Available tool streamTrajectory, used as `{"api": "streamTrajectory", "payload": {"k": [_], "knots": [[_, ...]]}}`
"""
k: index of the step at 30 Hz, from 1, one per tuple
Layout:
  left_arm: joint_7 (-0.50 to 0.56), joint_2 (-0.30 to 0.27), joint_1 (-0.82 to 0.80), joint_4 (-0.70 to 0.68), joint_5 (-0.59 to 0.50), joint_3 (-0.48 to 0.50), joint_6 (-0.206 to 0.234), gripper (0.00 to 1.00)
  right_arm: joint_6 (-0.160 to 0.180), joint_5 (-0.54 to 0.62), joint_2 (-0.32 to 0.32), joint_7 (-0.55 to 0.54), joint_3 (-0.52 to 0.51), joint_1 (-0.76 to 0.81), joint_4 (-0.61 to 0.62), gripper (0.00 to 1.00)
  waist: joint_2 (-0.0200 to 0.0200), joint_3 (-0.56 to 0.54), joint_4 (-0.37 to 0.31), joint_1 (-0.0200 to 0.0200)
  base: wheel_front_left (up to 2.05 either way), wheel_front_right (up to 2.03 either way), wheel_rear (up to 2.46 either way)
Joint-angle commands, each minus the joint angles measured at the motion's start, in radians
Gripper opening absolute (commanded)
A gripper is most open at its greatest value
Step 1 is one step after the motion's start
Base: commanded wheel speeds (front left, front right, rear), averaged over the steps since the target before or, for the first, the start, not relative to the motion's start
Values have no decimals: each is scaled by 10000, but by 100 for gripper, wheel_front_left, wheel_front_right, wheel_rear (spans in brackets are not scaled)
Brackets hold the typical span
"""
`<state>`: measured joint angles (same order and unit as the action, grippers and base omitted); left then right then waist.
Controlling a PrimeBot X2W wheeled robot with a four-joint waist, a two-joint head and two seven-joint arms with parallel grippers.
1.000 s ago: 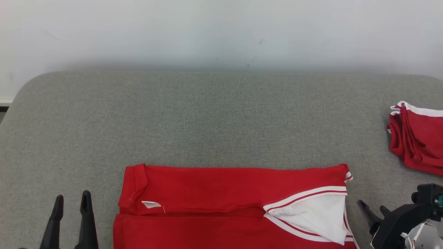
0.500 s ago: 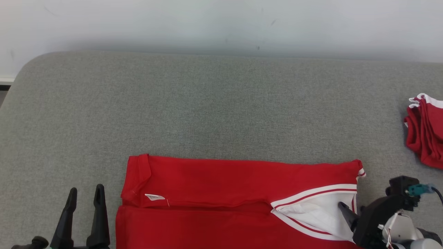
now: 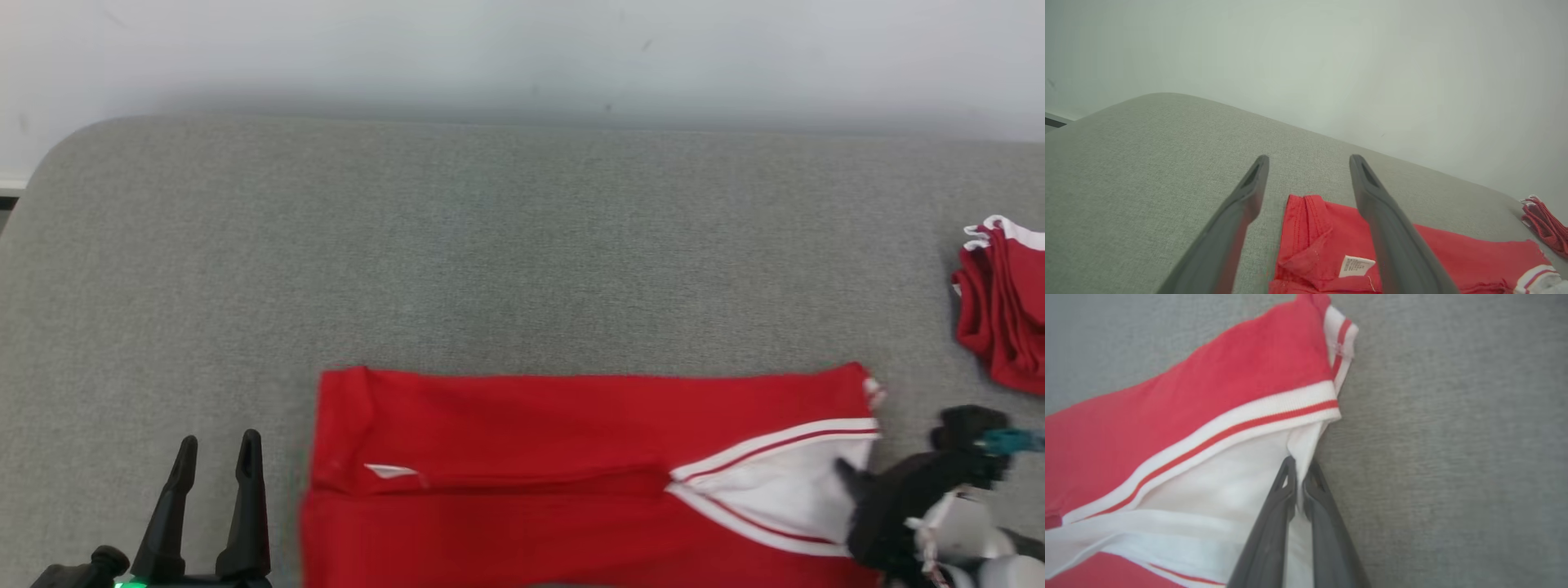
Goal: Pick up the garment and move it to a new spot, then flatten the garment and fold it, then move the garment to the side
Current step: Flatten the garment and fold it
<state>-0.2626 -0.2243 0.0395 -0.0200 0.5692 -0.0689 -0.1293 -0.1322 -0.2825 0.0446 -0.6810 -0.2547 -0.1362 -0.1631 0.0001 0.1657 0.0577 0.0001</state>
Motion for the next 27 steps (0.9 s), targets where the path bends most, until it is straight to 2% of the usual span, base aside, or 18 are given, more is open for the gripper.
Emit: {"api": "streamTrajectory", "payload": {"k": [1,8,16,22,27], "knots": [[-30,-9,-91,3,82,-18,-12,100,34,182,96,107,-429,137,156,0,-1,-68,-145,-1,0,0,0],[-30,-31,-54,-73,68,55,-14,100,32,592,69,169,-2127,71,1165,0,-1,-88,-595,-1,0,0,0],[-30,-19,-130,-138,-29,70,-14,100,32,1048,66,-331,-3066,102,2150,0,-1,-67,-828,-1,0,0,0],[-30,37,-111,-66,-42,88,-15,100,31,890,62,-832,-2162,415,2737,0,-1,-160,-839,-1,0,0,0],[-30,63,-11,-2,-43,-16,-13,100,31,439,54,-975,-403,903,3030,0,-1,-307,-717,-1,0,0,0]]}}
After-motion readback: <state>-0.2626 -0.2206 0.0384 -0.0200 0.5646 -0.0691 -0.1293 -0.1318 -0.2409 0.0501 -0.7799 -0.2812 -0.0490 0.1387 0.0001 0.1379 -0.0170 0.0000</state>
